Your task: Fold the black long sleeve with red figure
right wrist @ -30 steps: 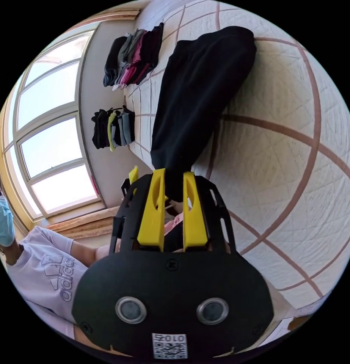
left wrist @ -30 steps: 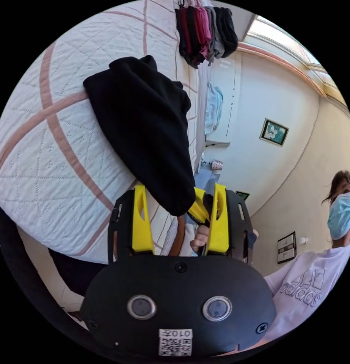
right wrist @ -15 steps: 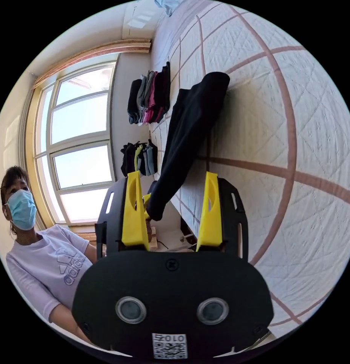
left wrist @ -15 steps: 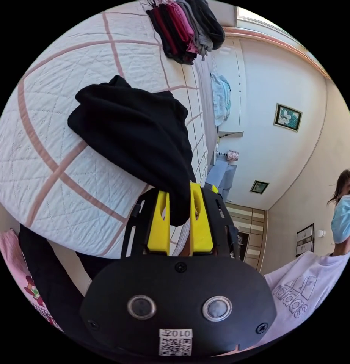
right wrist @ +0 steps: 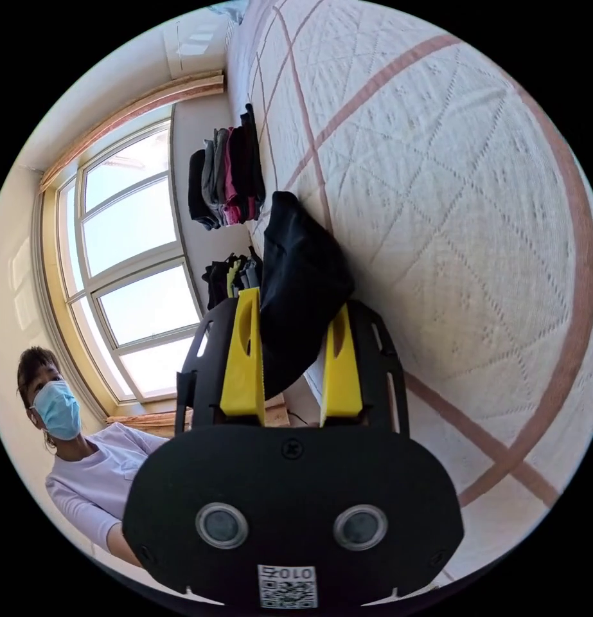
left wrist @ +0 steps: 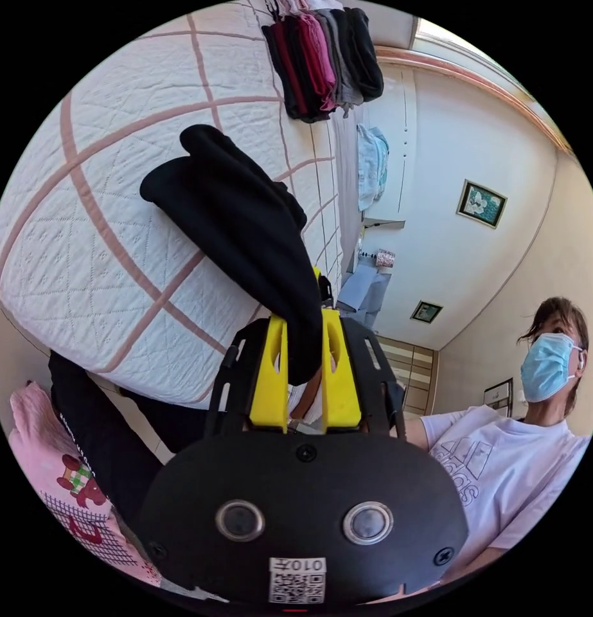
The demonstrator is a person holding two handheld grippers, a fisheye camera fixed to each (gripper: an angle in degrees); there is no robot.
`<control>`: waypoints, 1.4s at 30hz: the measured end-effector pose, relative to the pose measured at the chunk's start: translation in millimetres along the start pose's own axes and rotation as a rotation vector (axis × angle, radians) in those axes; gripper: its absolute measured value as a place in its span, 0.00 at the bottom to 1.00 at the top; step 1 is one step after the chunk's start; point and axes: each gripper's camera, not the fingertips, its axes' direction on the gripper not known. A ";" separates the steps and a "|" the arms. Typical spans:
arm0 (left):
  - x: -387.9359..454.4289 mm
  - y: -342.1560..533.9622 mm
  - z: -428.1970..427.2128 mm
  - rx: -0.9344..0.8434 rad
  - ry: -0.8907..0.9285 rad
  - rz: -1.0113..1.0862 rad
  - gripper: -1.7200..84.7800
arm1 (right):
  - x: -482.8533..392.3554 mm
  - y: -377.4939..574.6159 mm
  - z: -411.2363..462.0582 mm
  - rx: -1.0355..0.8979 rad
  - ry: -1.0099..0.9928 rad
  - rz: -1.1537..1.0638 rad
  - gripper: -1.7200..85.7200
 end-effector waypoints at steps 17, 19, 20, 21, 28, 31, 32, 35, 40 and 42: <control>16.7 57.5 -53.9 -0.200 -0.220 0.072 0.13 | -54.1 71.5 133.9 -0.098 0.295 -0.054 0.10; 35.1 64.4 -65.6 -0.242 -0.251 0.115 0.13 | -81.3 98.5 154.6 -0.098 0.349 -0.075 0.10; 46.9 69.4 -74.6 -0.266 -0.259 0.137 0.13 | -88.1 105.6 159.8 -0.098 0.358 -0.081 0.10; 58.1 74.6 -84.5 -0.290 -0.259 0.155 0.13 | -101.1 119.9 170.4 -0.099 0.381 -0.088 0.10; 126.4 105.7 -147.1 -0.406 -0.259 0.298 0.13 | -178.6 205.1 233.8 -0.022 0.420 -0.146 0.10; 167.3 118.2 -178.8 -0.422 -0.274 0.415 0.13 | -208.9 234.2 260.6 0.045 0.423 -0.215 0.10; 183.7 124.0 -191.5 -0.418 -0.282 0.460 0.13 | -213.8 239.3 265.7 0.058 0.422 -0.229 0.10; 223.7 142.8 -219.2 -0.410 -0.316 0.563 0.13 | -234.6 260.2 287.5 0.110 0.400 -0.280 0.10; 278.7 188.3 -252.2 -0.357 -0.366 0.685 0.13 | -263.2 281.1 315.5 0.105 0.400 -0.392 0.10; 291.4 216.7 -264.5 -0.309 -0.379 0.695 0.13 | -264.3 286.3 322.4 0.088 0.400 -0.425 0.10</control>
